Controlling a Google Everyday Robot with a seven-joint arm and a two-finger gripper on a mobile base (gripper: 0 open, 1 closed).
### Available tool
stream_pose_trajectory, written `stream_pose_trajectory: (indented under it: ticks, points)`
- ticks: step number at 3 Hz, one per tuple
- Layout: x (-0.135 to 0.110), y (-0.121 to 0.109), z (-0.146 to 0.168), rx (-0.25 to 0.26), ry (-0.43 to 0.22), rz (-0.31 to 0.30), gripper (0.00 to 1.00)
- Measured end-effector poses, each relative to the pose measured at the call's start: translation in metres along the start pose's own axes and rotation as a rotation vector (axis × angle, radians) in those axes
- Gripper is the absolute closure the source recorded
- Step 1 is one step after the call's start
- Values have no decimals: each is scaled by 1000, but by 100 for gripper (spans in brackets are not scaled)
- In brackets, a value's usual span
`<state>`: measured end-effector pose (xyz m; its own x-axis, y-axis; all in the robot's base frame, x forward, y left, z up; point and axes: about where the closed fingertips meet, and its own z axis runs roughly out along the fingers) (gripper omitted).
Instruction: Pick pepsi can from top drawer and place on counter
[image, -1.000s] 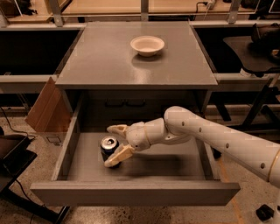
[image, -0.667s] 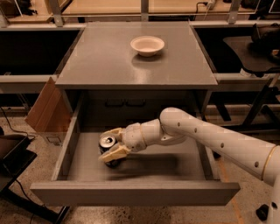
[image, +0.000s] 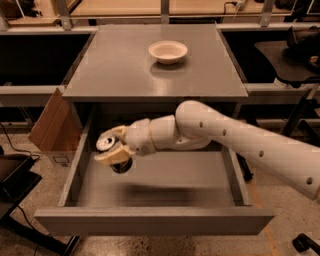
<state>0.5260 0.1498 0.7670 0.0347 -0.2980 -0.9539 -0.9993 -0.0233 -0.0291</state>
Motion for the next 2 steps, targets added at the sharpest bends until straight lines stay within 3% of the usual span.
stream_pose_trajectory:
  ticks: [1,2]
  points:
    - [-90,-25,-19,101,7,-35,100]
    - [-165,-76,-24,224,-45,-22,100]
